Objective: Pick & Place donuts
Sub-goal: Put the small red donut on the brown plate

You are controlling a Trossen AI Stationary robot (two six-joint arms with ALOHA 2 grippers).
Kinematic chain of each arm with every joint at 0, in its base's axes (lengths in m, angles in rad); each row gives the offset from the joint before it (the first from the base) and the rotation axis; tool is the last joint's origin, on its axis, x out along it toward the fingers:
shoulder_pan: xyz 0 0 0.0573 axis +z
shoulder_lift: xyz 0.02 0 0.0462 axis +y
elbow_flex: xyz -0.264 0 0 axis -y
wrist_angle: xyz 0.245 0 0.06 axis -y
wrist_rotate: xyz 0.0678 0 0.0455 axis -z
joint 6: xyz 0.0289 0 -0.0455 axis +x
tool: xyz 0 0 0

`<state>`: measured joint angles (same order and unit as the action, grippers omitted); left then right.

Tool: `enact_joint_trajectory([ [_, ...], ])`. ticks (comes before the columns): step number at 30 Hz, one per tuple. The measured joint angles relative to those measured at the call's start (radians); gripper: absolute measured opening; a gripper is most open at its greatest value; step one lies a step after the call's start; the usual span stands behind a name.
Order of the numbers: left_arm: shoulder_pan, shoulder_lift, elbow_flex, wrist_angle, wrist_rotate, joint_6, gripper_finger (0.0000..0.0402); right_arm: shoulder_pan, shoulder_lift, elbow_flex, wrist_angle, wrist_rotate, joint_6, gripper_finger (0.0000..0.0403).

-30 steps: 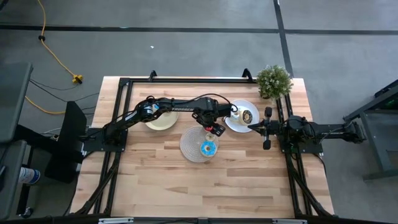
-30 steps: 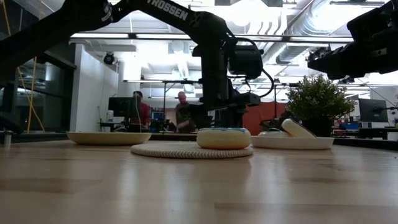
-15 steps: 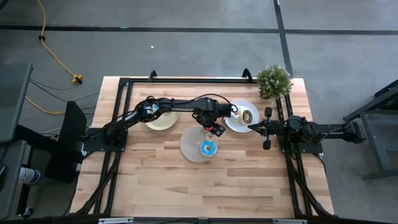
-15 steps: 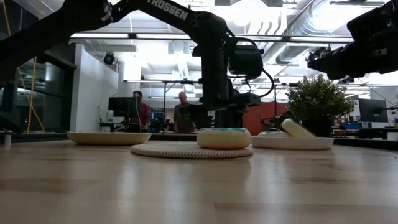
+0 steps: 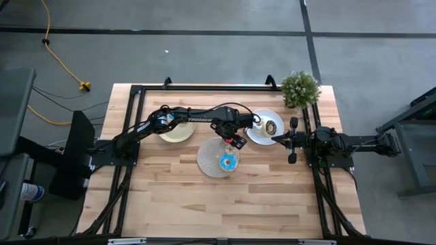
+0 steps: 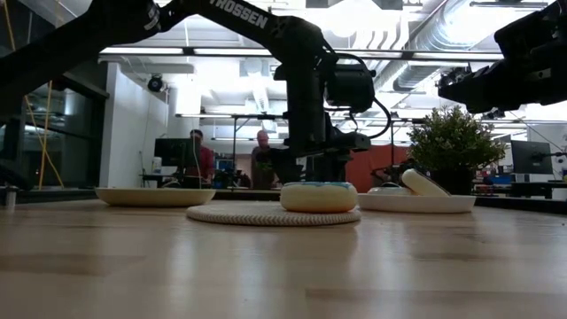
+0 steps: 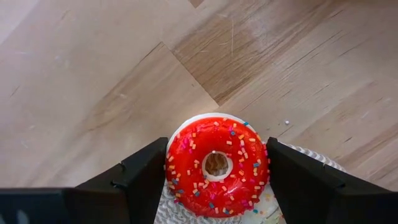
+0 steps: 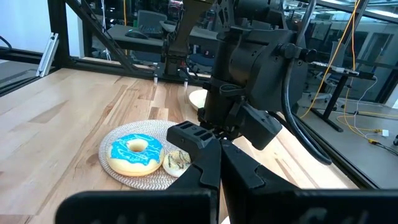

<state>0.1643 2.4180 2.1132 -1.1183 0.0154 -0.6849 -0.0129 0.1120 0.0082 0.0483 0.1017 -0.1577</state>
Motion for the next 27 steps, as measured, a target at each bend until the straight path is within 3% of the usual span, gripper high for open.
enact_joint_trajectory([
  [23, 0.007, -0.008, 0.0, 0.001, -0.026, 0.003, 0.0252, 0.0, 0.0, 0.0, 0.0, 0.0, 0.0, 0.0],
  [27, 0.007, -0.008, 0.0, 0.0, -0.026, 0.003, 0.0237, 0.0, 0.0, 0.0, 0.0, 0.0, 0.0, 0.0],
])
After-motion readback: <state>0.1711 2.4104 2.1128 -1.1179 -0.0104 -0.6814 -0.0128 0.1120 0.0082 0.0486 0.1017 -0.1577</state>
